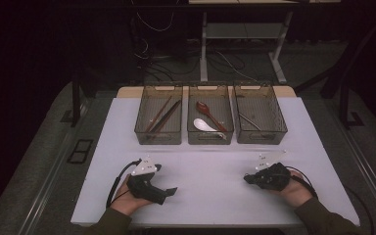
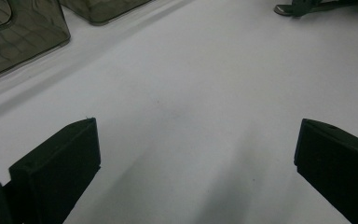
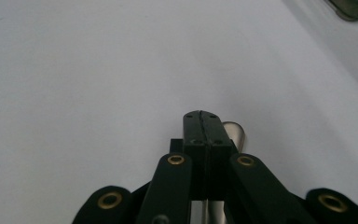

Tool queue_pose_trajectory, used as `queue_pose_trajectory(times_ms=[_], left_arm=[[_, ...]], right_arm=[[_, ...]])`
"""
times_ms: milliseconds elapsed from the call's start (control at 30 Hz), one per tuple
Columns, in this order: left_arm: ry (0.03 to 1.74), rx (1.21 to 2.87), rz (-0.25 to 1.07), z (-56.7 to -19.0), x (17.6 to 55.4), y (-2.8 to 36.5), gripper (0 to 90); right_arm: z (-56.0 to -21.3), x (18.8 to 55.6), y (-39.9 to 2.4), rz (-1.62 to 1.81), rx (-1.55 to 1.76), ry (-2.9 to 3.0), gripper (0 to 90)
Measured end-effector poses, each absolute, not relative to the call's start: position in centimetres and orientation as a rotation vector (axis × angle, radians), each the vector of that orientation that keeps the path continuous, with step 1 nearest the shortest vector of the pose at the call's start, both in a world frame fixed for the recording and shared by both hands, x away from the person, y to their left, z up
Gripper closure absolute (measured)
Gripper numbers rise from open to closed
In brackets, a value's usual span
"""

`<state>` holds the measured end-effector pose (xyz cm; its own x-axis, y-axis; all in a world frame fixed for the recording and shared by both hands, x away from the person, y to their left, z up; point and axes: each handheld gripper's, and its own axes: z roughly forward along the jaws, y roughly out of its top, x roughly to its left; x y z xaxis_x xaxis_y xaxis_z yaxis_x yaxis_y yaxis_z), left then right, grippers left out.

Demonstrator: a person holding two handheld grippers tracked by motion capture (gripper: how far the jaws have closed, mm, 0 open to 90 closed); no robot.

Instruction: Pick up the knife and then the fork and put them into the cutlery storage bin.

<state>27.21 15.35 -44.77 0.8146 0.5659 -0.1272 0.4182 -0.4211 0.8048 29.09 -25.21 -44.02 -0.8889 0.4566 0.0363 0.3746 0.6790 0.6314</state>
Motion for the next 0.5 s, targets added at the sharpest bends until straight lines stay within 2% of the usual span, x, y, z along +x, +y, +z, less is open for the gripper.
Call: queue_pose_trajectory(times_ms=[400,500], left_arm=[[0.726,2.073,0.201,-44.79,27.23,15.34,0.0],[0.723,2.074,0.201,-44.79,27.24,15.36,0.0]], right_arm=[[-43.97,30.19,-25.69,0.98,0.747,2.736,89.5],[-43.17,30.17,-26.05,1.02,0.787,2.726,81.9]])
